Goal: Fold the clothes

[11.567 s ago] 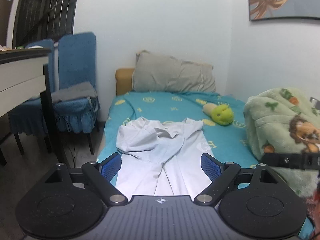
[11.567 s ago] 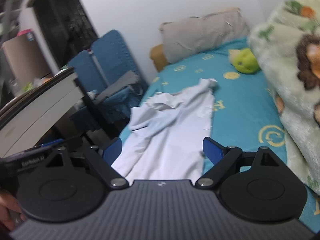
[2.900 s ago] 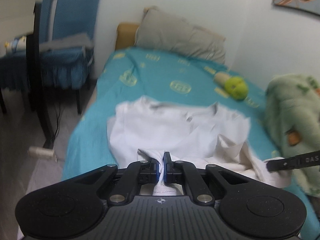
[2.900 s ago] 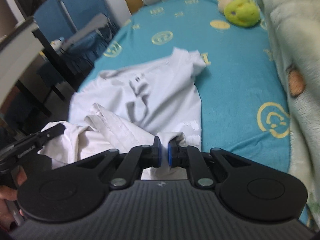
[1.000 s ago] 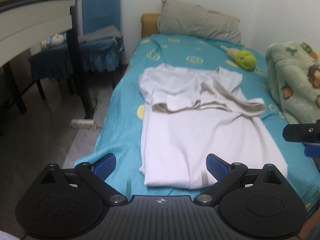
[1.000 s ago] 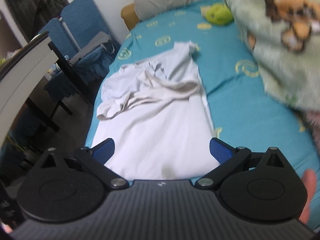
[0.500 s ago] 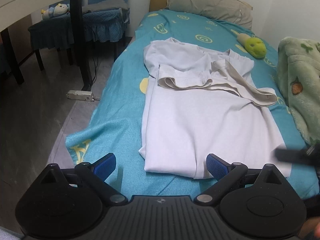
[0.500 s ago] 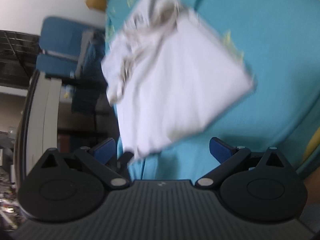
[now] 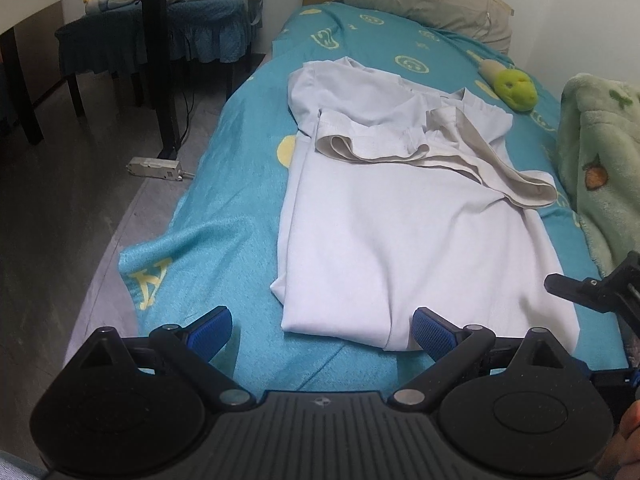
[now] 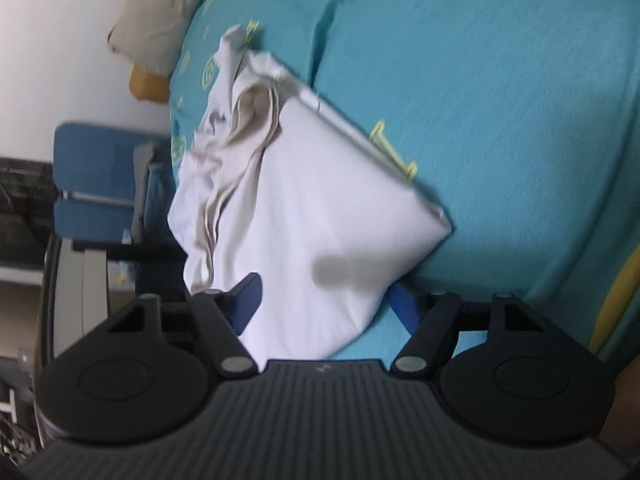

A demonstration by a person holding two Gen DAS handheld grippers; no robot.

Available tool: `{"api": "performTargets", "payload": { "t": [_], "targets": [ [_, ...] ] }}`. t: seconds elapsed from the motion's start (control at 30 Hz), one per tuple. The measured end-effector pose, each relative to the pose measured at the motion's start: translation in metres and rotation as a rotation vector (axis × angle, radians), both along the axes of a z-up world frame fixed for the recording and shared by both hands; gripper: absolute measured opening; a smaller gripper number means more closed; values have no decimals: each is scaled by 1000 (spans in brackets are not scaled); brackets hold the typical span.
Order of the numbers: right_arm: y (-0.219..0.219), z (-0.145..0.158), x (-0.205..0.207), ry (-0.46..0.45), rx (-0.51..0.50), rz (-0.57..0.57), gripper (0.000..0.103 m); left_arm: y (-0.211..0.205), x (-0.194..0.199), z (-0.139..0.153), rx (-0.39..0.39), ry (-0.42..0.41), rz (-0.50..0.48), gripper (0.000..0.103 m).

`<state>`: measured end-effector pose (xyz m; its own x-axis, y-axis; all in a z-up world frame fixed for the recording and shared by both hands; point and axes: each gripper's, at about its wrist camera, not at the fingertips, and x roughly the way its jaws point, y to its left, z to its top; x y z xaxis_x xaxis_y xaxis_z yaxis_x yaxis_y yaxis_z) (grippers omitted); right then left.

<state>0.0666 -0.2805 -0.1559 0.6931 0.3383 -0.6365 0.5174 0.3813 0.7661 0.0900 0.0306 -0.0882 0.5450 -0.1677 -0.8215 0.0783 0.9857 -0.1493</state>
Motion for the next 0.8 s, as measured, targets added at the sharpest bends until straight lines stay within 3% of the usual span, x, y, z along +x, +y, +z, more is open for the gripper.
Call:
{"api": "performTargets", "payload": {
  "t": [0.13, 0.33, 0.53, 0.63, 0.8],
  "targets": [
    [0, 0, 2, -9, -25, 5, 15, 3, 4, -5, -68, 37, 12, 97],
    [4, 20, 0, -129, -29, 15, 11, 8, 10, -19, -336, 119, -6, 97],
    [-3, 28, -5, -177, 1, -17, 9, 17, 18, -27, -512, 141, 43, 97],
    [-5, 28, -7, -180, 6, -30, 8, 24, 20, -31, -576, 135, 84, 97],
    [-7, 23, -9, -153, 8, -45, 8, 28, 23, -31, -593, 93, 139, 94]
  ]
}}
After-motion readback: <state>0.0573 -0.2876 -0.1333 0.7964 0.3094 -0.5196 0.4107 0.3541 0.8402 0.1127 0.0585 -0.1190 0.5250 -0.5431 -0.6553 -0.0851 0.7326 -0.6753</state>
